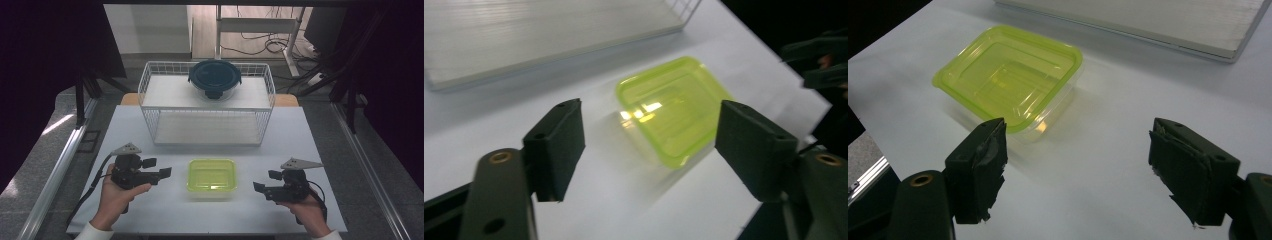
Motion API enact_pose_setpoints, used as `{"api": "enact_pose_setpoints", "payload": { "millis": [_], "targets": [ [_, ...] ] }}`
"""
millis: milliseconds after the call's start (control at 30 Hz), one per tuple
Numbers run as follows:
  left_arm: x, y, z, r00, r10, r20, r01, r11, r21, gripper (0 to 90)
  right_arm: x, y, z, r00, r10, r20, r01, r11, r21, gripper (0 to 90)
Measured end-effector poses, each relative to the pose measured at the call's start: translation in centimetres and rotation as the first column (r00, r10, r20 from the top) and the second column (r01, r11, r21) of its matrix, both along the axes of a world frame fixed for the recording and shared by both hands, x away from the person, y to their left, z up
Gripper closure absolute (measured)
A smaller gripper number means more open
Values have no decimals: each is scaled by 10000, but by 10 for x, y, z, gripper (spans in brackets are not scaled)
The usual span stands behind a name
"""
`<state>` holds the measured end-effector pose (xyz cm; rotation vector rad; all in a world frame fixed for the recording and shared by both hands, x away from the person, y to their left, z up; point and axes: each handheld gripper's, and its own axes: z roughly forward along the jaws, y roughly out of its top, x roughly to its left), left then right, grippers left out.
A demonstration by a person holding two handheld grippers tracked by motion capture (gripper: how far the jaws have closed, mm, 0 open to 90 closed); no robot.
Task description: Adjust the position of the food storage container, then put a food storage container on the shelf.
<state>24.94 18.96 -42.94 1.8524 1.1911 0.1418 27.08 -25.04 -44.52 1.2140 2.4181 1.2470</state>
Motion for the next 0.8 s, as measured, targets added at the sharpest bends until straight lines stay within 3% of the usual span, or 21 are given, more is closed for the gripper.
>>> {"api": "enact_pose_setpoints", "payload": {
  "millis": [167,333,400,500,800],
  "targets": [
    [-7,-3,-4,9999,-61,115,60,9999,86,284,4,6,1,9999,152,17,-152,9999,-1,234],
    [-6,-5,-13,9998,86,-204,-85,10000,38,219,8,10,1,9997,226,-25,-225,9997,34,234],
    [-4,-5,-14,9993,117,-355,-121,9999,-110,187,9,11,1,9997,218,-72,-217,9996,163,234],
    [-3,-7,-16,9987,26,-509,-41,9996,-283,240,13,12,3,9992,92,-394,-71,9986,530,239],
    [11,-12,-23,9957,-152,-916,76,9965,-832,241,24,17,5,9957,-88,-917,188,9939,1084,240]
  ]
}}
